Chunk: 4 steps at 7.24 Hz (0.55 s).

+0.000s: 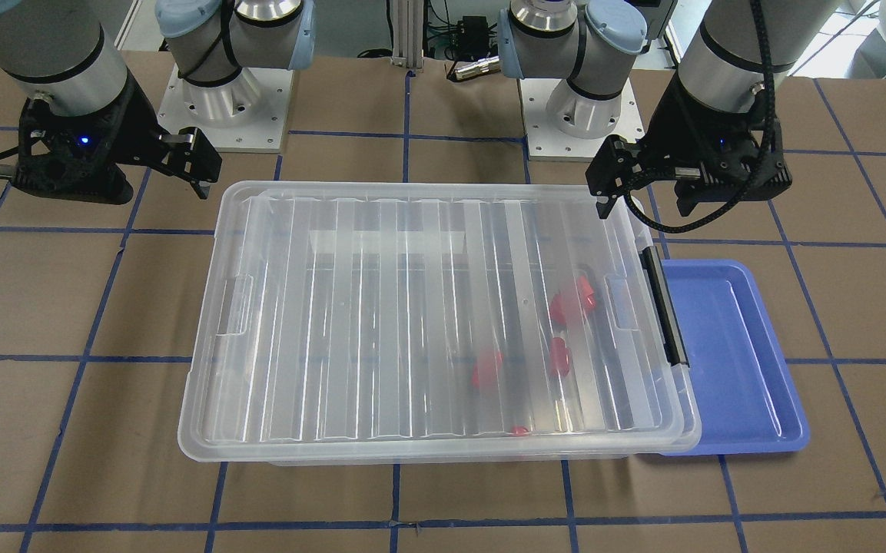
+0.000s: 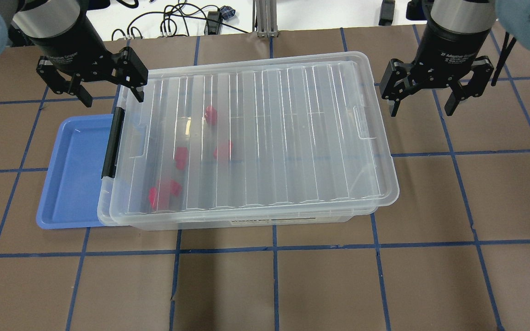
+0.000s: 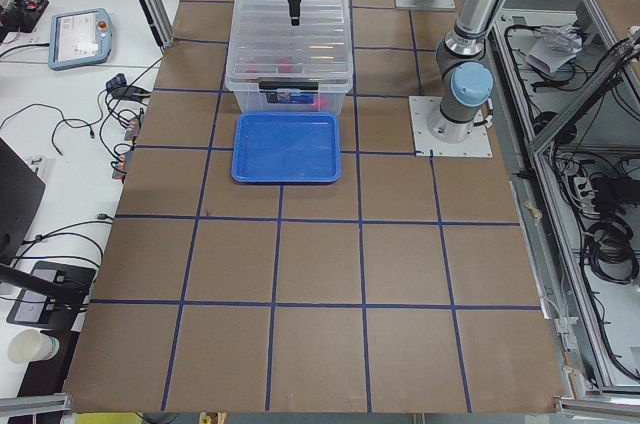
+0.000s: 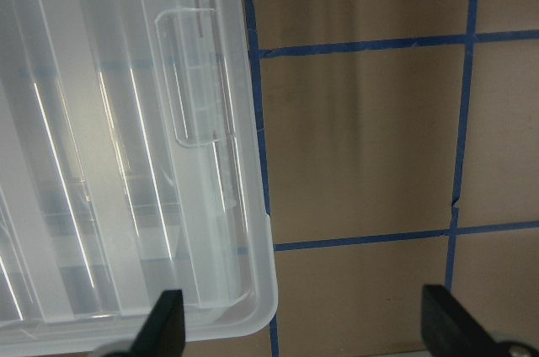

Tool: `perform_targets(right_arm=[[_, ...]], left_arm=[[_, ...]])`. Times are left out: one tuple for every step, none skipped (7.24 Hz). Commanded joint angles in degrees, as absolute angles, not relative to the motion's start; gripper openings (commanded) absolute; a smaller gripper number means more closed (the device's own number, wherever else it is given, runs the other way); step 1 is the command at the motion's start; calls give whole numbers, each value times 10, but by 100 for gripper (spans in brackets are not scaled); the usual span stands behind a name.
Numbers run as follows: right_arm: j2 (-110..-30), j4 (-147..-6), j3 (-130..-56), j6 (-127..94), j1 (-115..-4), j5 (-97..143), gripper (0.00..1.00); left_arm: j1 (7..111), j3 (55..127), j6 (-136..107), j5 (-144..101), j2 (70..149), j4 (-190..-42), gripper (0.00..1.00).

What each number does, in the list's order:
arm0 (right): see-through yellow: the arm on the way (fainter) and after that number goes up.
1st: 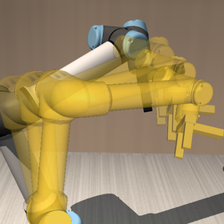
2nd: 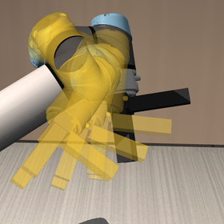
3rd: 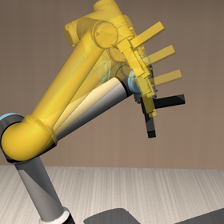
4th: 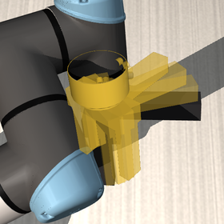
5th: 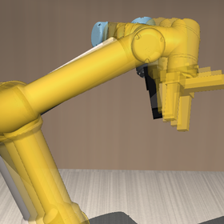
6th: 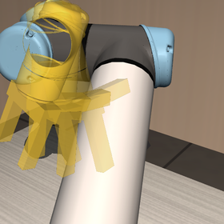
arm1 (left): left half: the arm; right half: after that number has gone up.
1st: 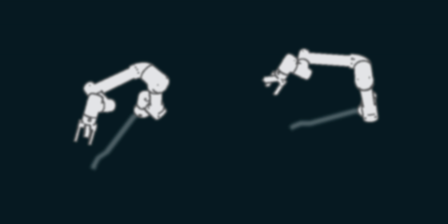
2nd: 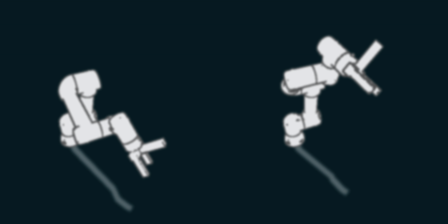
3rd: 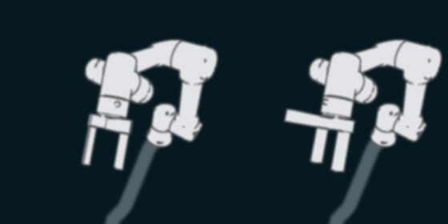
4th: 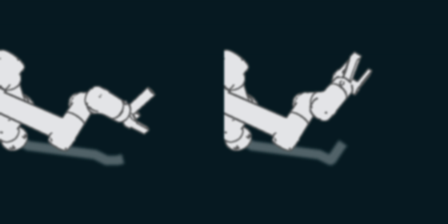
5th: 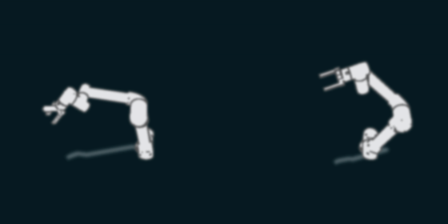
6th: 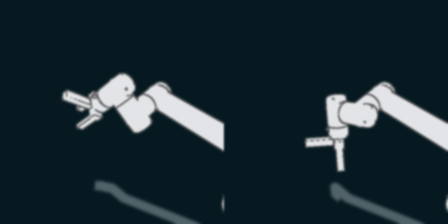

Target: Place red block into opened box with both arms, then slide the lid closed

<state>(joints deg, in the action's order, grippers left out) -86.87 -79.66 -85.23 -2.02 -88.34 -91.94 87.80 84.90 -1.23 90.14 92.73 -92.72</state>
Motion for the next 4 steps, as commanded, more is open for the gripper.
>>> perform_targets(right_arm=[[-882, -794, -852, -15, -882, -919, 100], [-886, -794, -853, -15, -882, -919, 100], [-886, -795, -853, -17, -882, -918, 100], [-886, -794, -853, -17, -883, -918, 100]], left_arm=[[878, 848, -12, 902, 928, -927, 100], [878, 849, -12, 902, 927, -927, 100], [878, 849, -12, 901, 927, -927, 100], [878, 849, -12, 901, 927, -927, 100]])
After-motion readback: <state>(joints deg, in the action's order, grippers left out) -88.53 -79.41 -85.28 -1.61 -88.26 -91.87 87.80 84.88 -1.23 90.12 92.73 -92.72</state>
